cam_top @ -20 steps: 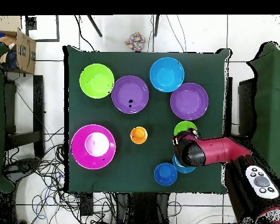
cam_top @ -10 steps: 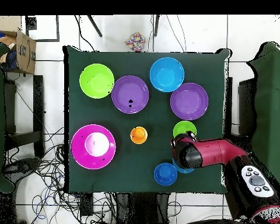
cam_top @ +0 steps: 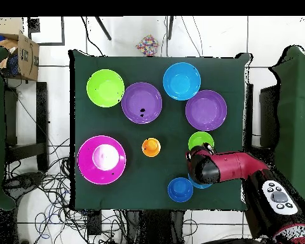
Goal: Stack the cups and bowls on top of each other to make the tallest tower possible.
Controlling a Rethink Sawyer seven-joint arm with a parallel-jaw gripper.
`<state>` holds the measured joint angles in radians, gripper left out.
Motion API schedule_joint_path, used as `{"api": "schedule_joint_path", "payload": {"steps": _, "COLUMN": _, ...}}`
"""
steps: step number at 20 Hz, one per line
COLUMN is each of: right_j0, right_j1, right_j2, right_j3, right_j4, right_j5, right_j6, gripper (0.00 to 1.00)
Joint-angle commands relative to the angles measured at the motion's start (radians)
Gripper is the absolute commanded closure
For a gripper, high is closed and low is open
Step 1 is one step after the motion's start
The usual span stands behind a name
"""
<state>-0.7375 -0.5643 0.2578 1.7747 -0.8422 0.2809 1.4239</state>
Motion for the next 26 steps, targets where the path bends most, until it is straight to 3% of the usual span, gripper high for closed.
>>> {"api": "schedule_joint_path", "payload": {"steps": 1, "right_j0": 0.045, "right_j1": 0.047, "right_j2": 0.018, "right_j3": 0.046, "right_j4": -0.033, "right_j5": -0.053, "right_j6": 0.079, "gripper": 0.0}}
{"api": "schedule_joint_path", "payload": {"steps": 11, "right_j0": 0.03, "right_j1": -0.034, "right_j2": 0.066, "right_j3": 0.09, "right_j4": 0.018, "right_j5": 0.025, "right_j6": 0.037, "gripper": 0.0}}
{"api": "schedule_joint_path", "payload": {"steps": 26, "right_j0": 0.071, "right_j1": 0.002, "right_j2": 0.057, "right_j3": 0.075, "right_j4": 0.012, "right_j5": -0.024, "right_j6": 0.084, "gripper": 0.0}}
